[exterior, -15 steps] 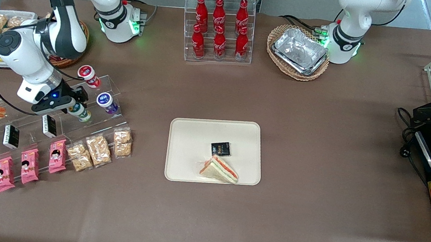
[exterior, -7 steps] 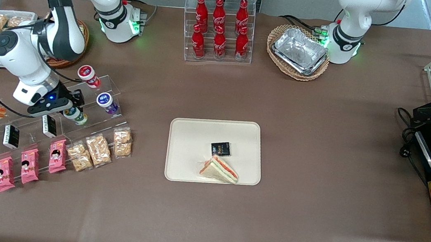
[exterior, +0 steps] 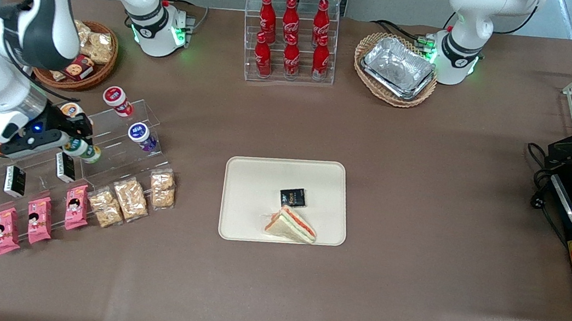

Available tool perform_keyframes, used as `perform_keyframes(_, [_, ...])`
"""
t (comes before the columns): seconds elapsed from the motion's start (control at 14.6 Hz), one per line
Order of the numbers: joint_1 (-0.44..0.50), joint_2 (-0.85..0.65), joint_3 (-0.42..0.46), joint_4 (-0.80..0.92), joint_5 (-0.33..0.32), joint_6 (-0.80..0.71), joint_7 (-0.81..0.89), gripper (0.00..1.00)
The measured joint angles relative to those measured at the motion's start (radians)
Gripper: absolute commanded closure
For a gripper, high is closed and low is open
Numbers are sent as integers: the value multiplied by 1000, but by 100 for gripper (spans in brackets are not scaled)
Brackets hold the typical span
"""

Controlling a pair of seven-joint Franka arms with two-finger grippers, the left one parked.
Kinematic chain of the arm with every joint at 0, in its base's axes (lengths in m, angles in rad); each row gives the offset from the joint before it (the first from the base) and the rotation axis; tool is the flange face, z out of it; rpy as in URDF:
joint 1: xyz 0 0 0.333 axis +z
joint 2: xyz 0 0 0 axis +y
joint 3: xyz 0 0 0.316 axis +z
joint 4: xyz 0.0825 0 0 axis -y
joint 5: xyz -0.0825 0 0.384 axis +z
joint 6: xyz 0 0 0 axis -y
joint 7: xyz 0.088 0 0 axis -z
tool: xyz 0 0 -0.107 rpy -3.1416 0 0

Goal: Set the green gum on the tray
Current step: 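Lift the green gum bottle and carry it over the white tray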

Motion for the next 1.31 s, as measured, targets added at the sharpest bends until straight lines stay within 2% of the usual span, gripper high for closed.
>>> perform_keyframes(0.48, [1,-29,3,344,2,-462,41,60])
perform_keyframes(0.69, [18,-32,5,436,6,-542,101,60])
perform_keyframes(1.31, [389,7,16,478,9,-518,825,60])
